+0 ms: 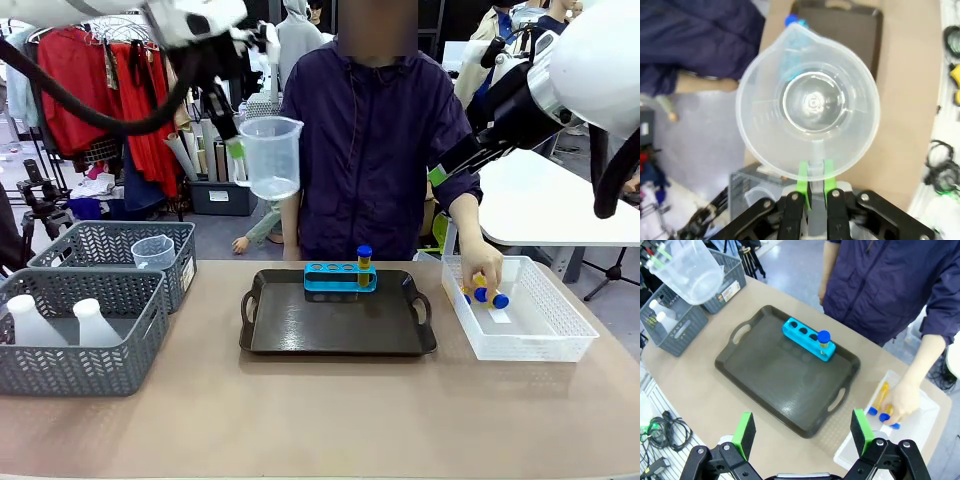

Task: Prepare the laboratory tools.
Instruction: Pick up one Large Measuring Cup and place it on the Handle tray.

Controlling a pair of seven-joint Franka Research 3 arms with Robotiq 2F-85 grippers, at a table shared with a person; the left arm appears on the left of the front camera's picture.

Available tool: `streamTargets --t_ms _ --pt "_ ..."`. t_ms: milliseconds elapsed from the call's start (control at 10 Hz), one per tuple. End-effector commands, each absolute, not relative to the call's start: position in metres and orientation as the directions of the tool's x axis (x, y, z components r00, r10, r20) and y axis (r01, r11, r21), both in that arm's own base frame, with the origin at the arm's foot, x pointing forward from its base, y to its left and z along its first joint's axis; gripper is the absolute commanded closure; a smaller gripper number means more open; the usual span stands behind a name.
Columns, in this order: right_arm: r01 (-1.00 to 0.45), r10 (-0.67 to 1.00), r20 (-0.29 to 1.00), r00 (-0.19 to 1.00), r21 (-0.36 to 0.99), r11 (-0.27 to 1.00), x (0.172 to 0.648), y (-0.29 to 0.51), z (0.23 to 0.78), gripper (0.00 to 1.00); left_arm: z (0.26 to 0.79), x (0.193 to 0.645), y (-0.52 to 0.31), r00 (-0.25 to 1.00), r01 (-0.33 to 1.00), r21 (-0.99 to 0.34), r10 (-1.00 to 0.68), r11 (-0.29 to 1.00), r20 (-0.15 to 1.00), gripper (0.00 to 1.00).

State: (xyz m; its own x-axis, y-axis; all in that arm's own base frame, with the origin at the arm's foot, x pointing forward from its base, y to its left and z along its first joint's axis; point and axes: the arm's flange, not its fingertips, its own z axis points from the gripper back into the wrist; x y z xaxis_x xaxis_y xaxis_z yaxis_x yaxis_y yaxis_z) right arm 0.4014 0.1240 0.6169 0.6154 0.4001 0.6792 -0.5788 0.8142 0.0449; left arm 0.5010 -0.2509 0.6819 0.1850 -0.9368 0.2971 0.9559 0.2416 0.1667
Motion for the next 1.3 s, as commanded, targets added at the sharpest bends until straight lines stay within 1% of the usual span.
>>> streamTargets --t_ms 0,200,400,500,600,700,900,1000,1100,1200 --pt "-0.583 0.395 0.683 0.615 0.057 0.81 0.401 0.123 0.617 0.0 0.663 0.504 -0.267 0.072 0.981 0.148 -0.942 0.126 0.328 1.0" --pt "-0.583 0.395 0.683 0.615 0.057 0.81 0.401 0.123 0.617 0.0 0.631 0.501 -0.297 -0.016 0.991 0.13 -0.942 0.029 0.336 1.0" --pt "-0.583 0.395 0.683 0.615 0.057 0.81 0.401 0.123 0.617 0.0 0.588 0.493 -0.327 -0.106 0.991 0.109 -0.935 -0.073 0.337 1.0" --pt "-0.583 0.395 0.683 0.615 0.057 0.81 0.401 0.123 0.617 0.0 0.569 0.492 -0.339 -0.149 0.987 0.114 -0.927 -0.116 0.344 1.0" --pt "-0.583 0.395 0.683 0.615 0.057 0.81 0.401 0.123 0.617 0.0 0.553 0.492 -0.348 -0.189 0.978 0.15 -0.92 -0.145 0.344 1.0" --pt "-0.583 0.395 0.683 0.615 0.057 0.81 0.401 0.123 0.617 0.0 0.535 0.497 -0.353 -0.2 0.976 0.148 -0.923 -0.159 0.329 1.0" --pt "-0.583 0.395 0.683 0.615 0.057 0.81 0.401 0.123 0.617 0.0 0.515 0.5 -0.357 -0.212 0.975 0.13 -0.919 -0.178 0.331 1.0" --pt "-0.583 0.395 0.683 0.615 0.057 0.81 0.401 0.123 0.617 0.0 0.514 0.505 -0.355 -0.203 0.978 0.122 -0.917 -0.17 0.344 1.0" --pt "-0.583 0.395 0.683 0.615 0.057 0.81 0.401 0.123 0.617 0.0 0.517 0.502 -0.366 -0.193 0.979 0.121 -0.929 -0.162 0.316 1.0" --pt "-0.583 0.395 0.683 0.615 0.057 0.81 0.401 0.123 0.617 0.0 0.517 0.502 -0.366 -0.193 0.979 0.121 -0.929 -0.162 0.316 1.0"
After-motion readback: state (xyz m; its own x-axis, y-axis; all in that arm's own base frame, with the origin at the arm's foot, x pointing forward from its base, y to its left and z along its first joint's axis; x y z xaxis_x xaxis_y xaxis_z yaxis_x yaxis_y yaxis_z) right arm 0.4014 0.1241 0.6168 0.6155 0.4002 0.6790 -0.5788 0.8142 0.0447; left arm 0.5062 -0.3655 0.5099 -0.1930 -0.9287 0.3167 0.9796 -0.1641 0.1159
